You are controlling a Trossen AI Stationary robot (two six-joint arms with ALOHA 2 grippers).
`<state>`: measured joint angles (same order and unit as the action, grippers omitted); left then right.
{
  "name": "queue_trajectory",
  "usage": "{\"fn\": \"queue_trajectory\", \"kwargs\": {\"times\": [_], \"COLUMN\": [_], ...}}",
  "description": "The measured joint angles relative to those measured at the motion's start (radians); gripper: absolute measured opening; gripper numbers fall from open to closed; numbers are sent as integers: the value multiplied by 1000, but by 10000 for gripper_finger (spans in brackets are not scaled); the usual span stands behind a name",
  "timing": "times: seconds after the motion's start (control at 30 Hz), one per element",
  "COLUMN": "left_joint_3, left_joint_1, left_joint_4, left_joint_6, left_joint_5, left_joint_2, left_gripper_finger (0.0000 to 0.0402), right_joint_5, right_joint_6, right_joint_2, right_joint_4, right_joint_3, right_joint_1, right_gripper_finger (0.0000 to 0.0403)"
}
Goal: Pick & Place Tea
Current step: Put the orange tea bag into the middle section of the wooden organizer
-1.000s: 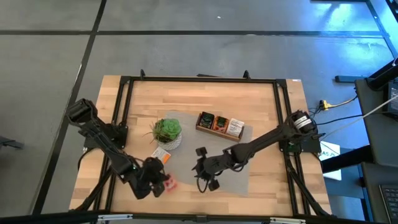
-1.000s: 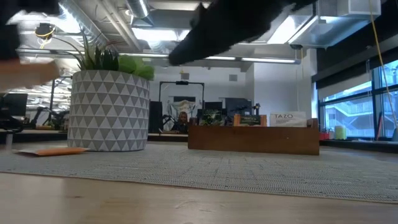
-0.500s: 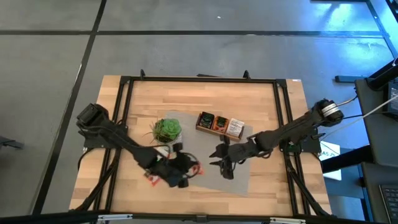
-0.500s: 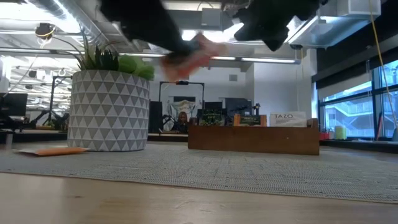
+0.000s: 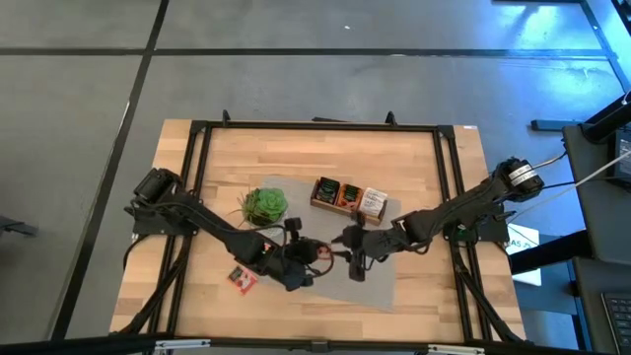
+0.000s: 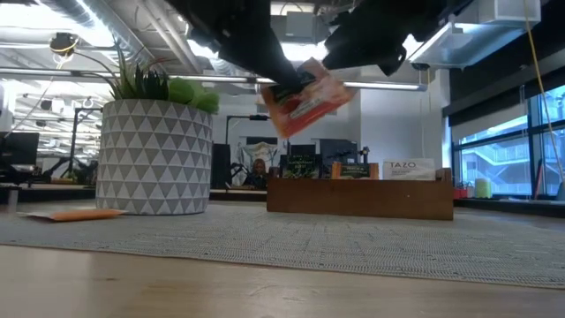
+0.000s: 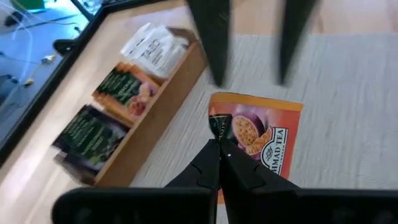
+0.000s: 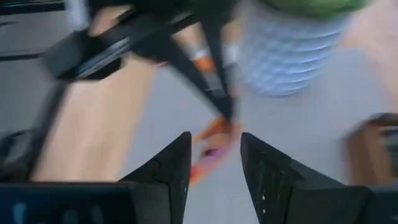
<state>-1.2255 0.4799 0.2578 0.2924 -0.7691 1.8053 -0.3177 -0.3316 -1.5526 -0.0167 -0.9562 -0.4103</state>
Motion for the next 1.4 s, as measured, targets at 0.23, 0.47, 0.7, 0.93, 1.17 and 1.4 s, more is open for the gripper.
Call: {"fn": "queue_trajectory", "kwargs": {"times": [0.23,0.47,0.7,0.93,1.17,1.4], "left_joint_3": [1,1,1,1,1,1], "left_joint_1": [-3,-7,-3,-4,-4,-4], "left_joint_4": [14,0,-9,-35,-47,-51], "left_joint_6": [-1,0,0,0,0,0], "left_joint_5": [-35,-52,-47,-50,-47,-46], "left_joint_2": [2,2,2,1,1,1], "left_gripper_finger": [3,3,3,3,3,4], "right_joint_5": [-104,-101,-103,-24,-12,-13], "right_joint_6": [42,43,-9,-55,-56,-61], "right_joint_2": [-12,-11,-15,-15,-15,-15], "right_joint_4": [35,73,73,68,62,51], "right_joint_3": [0,0,-1,-1,-1,-1], "right_joint_1": [2,2,23,45,49,49], "right_gripper_finger": [141,141,141,123,42,9]}}
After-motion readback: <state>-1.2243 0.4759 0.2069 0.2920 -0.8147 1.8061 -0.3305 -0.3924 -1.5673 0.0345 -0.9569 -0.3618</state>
